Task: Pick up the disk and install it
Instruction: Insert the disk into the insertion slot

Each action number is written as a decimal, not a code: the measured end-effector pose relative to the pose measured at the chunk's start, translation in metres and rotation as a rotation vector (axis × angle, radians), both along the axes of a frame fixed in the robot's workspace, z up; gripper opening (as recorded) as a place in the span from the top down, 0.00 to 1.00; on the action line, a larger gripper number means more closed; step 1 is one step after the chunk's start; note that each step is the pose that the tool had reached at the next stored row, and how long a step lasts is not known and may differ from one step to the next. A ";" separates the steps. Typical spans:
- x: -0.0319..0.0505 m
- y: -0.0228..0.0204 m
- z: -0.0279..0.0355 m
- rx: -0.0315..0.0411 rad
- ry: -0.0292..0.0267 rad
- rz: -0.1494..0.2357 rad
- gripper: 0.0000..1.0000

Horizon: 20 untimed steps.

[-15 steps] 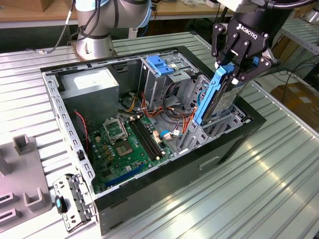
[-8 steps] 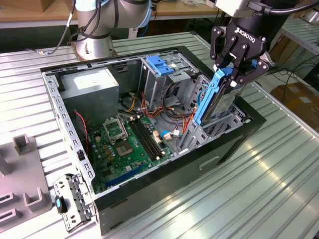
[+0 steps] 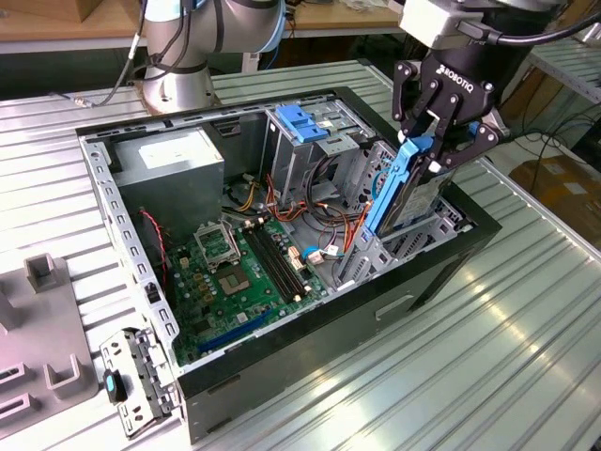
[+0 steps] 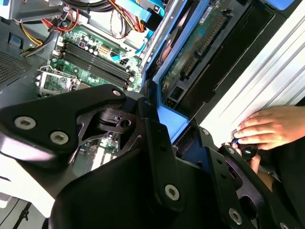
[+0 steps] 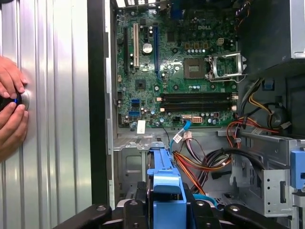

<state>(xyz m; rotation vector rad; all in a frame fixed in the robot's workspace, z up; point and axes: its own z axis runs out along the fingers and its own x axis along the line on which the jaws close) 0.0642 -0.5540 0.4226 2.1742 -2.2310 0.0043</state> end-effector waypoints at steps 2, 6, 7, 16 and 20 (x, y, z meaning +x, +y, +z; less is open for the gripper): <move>0.0000 0.0000 -0.0042 0.0000 0.0014 0.000 0.63; 0.0000 0.0000 -0.0128 0.0000 0.0042 0.000 0.63; 0.0000 0.0000 -0.0145 -0.0001 0.0051 0.000 0.63; 0.0000 0.0000 -0.0352 0.0001 0.0117 0.000 0.63; 0.0000 0.0000 -0.0445 -0.0001 0.0154 0.000 0.63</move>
